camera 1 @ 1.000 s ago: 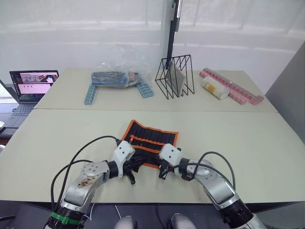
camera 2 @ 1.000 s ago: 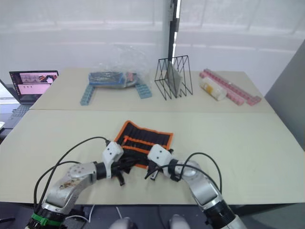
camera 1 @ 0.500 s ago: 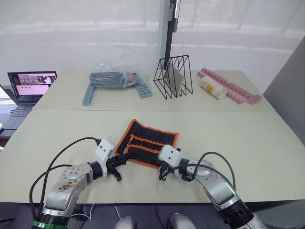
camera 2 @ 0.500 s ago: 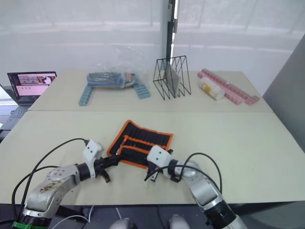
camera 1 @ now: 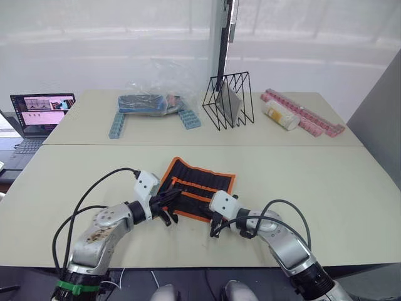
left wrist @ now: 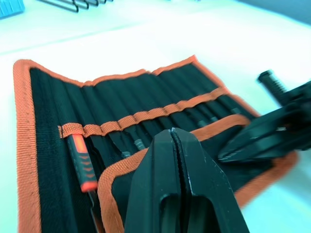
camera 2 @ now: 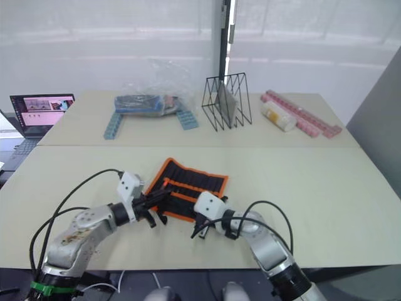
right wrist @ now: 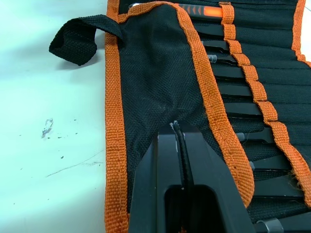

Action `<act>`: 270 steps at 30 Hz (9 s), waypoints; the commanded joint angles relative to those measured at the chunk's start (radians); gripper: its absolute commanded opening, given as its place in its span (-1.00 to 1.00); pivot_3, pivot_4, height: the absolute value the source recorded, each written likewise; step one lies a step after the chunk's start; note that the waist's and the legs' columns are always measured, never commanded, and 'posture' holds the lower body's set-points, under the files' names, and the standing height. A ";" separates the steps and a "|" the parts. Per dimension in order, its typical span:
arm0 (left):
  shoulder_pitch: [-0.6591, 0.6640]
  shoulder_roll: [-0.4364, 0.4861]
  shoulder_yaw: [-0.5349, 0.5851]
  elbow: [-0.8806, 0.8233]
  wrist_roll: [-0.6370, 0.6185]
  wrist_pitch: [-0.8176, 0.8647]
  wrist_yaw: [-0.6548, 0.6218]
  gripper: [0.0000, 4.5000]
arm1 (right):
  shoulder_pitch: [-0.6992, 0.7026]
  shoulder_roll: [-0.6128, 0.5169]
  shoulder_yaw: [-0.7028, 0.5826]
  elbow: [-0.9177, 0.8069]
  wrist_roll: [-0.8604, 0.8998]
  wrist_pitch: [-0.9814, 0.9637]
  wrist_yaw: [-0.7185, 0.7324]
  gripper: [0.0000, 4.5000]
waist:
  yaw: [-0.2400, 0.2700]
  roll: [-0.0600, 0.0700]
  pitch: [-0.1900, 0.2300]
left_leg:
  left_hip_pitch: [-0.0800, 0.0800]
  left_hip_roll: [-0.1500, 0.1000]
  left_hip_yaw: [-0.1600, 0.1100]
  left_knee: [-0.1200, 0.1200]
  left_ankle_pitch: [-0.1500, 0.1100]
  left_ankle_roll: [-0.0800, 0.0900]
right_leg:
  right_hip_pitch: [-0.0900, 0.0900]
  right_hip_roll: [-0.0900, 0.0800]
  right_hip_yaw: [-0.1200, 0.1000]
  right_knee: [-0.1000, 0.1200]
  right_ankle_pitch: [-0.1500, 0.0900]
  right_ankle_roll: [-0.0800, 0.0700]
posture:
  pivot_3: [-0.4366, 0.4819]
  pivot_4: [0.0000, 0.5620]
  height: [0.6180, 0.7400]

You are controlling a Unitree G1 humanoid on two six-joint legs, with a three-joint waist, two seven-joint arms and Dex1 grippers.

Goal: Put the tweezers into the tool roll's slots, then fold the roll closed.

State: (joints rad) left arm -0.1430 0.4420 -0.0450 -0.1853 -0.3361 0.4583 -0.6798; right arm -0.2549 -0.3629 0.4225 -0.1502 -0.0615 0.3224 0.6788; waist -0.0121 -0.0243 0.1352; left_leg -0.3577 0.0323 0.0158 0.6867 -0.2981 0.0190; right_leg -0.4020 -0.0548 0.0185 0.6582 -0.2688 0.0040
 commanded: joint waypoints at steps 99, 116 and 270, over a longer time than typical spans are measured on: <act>0.344 0.192 0.188 -0.330 -0.060 -0.116 -0.102 -1.00 | -0.015 0.435 -0.864 -0.088 1.050 1.292 -0.597 0.98 | -0.037 -0.002 0.000 | 0.003 0.003 -0.005 -0.022 0.001 -0.001 | -0.001 -0.004 -0.001 -0.010 -0.003 -0.004 | -0.05 -0.47 0.75; 0.363 0.196 0.177 -0.341 -0.061 -0.118 -0.106 -1.00 | -0.129 0.379 -1.007 0.013 1.069 1.276 -0.704 0.98 | -0.029 0.000 0.001 | 0.002 0.001 -0.004 -0.022 0.001 -0.002 | -0.001 -0.006 -0.001 -0.011 -0.003 -0.004 | -0.05 -0.47 0.75; -0.149 -0.001 0.318 0.111 -0.353 0.370 0.202 0.23 | -0.134 0.187 -0.140 0.193 0.311 0.343 -0.224 -1.00 | -0.005 0.000 0.000 | -0.009 -0.003 -0.005 -0.007 0.005 -0.009 | -0.009 -0.005 -0.003 -0.001 0.000 0.002 | -0.05 -0.47 0.75</act>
State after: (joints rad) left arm -0.2748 0.4297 0.2920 -0.0769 -0.7133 0.8618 -0.4609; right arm -0.4159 -0.1705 0.2816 0.0102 0.2779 0.6214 0.4763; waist -0.0173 -0.0246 0.1351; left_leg -0.3667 0.0289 0.0110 0.6795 -0.2927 0.0103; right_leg -0.4108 -0.0603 0.0158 0.6569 -0.2684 0.0065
